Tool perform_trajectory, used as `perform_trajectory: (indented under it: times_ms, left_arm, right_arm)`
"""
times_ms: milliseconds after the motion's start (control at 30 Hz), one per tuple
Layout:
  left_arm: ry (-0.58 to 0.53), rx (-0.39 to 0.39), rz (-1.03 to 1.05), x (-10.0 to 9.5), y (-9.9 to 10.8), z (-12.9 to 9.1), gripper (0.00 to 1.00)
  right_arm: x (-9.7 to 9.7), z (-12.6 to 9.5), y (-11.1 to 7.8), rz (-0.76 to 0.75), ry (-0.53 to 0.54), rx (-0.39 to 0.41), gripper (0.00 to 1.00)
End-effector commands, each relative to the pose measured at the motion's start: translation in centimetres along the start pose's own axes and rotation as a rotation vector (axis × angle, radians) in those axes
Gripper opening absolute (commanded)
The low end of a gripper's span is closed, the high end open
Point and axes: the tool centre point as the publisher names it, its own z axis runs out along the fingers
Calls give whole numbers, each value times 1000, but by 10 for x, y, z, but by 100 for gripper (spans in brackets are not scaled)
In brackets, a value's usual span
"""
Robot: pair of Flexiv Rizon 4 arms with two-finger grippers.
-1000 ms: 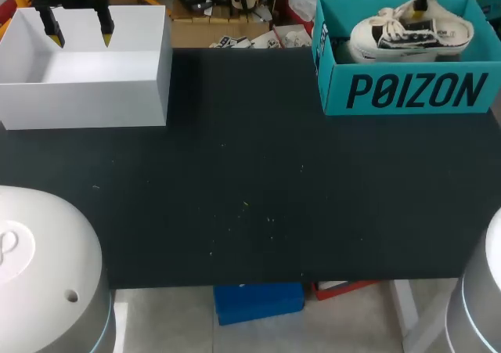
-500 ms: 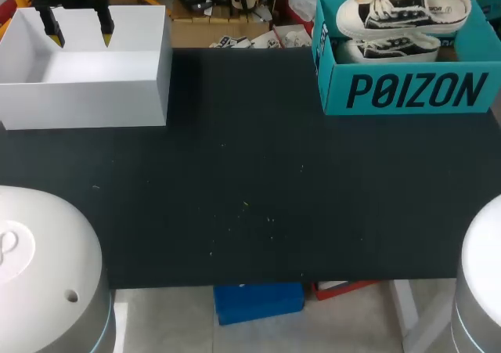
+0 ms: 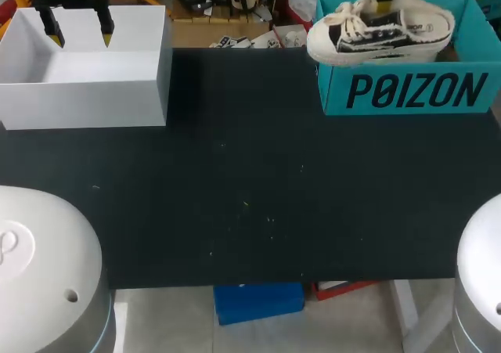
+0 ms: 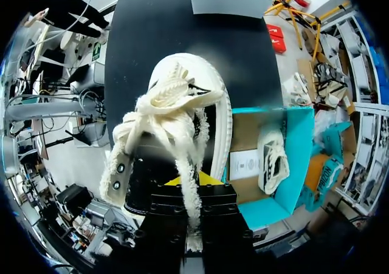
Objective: Take the shoe out of the shoebox, open the shoe tongue, remove and reinsert the insole, then place the shoe into the shoebox
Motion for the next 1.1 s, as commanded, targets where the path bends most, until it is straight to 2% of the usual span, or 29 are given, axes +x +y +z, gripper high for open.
perform_trajectory:
  times_ms: [33, 167, 200, 267, 367, 533, 700, 900, 1100]
  left_arm:
    - [-3, -2, -2, 1, 1, -1, 100]
    - [-3, -2, -2, 1, 1, -1, 100]
    - [-3, -2, -2, 1, 1, -1, 100]
    - [-3, -2, -2, 1, 1, -1, 100]
    - [-3, -2, -2, 1, 1, -1, 100]
    - [-3, -2, -2, 1, 1, -1, 100]
    - [-3, -2, -2, 1, 1, -1, 100]
    - [-3, -2, -2, 1, 1, -1, 100]
    - [-3, -2, -2, 1, 1, -1, 100]
  right_arm:
    - [58, 16, 34, 14, -157, -18, 0]
    - [76, 27, 73, 33, -175, -46, 0]
    - [81, 31, 82, 34, -171, -20, 0]
    - [88, 38, 101, 62, -186, -45, 0]
    - [101, 53, 129, 64, -168, -42, 0]
    - [116, 75, 167, 77, -157, -66, 0]
    - [129, 100, 196, 88, -133, -94, 0]
    - [137, 126, 220, 70, -99, -123, 0]
    - [142, 143, 240, 5, -60, -159, 0]
